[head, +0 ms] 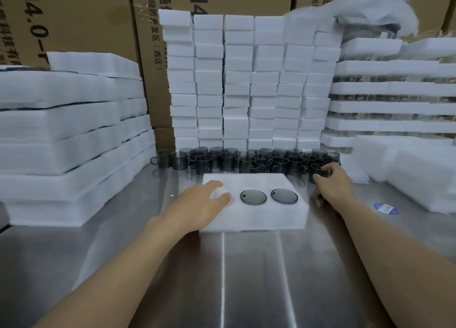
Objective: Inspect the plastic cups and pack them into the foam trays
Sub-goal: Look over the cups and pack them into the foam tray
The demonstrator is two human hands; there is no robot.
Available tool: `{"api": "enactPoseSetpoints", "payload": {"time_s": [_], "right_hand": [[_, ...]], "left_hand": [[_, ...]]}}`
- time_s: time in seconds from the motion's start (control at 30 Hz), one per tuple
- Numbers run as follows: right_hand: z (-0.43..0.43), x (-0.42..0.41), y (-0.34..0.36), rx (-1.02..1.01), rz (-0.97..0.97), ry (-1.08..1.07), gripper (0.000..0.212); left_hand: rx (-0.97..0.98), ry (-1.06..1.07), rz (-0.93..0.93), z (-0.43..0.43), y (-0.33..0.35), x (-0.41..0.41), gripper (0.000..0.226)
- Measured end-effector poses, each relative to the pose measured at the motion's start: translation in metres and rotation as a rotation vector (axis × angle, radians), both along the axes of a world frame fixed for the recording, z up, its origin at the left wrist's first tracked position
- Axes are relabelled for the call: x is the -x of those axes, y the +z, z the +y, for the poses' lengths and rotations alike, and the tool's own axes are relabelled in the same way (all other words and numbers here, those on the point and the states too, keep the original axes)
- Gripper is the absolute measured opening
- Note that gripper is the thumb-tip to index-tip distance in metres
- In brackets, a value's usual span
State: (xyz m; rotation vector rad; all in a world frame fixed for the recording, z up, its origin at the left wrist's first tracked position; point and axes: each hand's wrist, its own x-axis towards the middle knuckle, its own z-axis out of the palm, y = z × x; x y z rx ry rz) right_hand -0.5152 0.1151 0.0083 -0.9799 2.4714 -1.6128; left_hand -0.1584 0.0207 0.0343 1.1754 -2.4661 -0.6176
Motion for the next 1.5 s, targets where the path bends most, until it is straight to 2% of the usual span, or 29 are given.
{"api": "enactPoseSetpoints", "payload": {"time_s": [0.17,0.3,0.43,0.5,0.57,0.73,0.8,0.9,1.0,1.2,1.3,1.5], "right_hand": [[0.015,-0.011,-0.003,-0.019,0.107,-0.048,0.018],[0.04,-0.02,-0.011,0.053,0.018,-0.021,0.014],[0.062,-0.042,-0.009,0.124,-0.001,0.016,0.018],[0.063,-0.059,0.005,0.14,0.084,0.042,0.021],[0.061,-0.08,0.021,0.147,0.252,0.086,0.023],[0.06,-0.138,0.044,0.235,0.533,0.357,0.024],[0.06,-0.156,0.044,0.236,0.639,0.435,0.023],[0.058,-0.172,0.042,0.223,0.758,0.508,0.019],[0.055,-0.173,0.04,0.189,0.794,0.548,0.019],[0.055,-0.169,0.038,0.147,0.835,0.57,0.027],[0.058,-0.168,0.041,0.189,0.789,0.557,0.037],[0.06,-0.165,0.044,0.236,0.745,0.576,0.069]], "left_hand": [[0.003,0.013,0.007,-0.001,-0.001,0.001,0.058],[0.004,0.032,0.045,0.005,0.001,-0.001,0.056],[0.126,0.052,0.165,0.013,0.007,-0.001,0.045],[0.163,0.047,0.272,0.016,0.011,0.0,0.038],[0.221,0.019,0.35,0.021,0.013,0.003,0.039],[0.483,-0.113,0.414,0.033,0.015,0.009,0.082],[0.566,-0.13,0.419,0.037,0.016,0.011,0.092],[0.618,-0.098,0.458,0.039,0.016,0.011,0.093],[0.613,-0.093,0.484,0.041,0.019,0.007,0.085],[0.663,-0.133,0.373,0.042,0.017,0.006,0.071],[0.653,-0.119,0.419,0.041,0.017,0.007,0.074],[0.57,-0.112,0.6,0.045,0.02,0.008,0.078]]}}
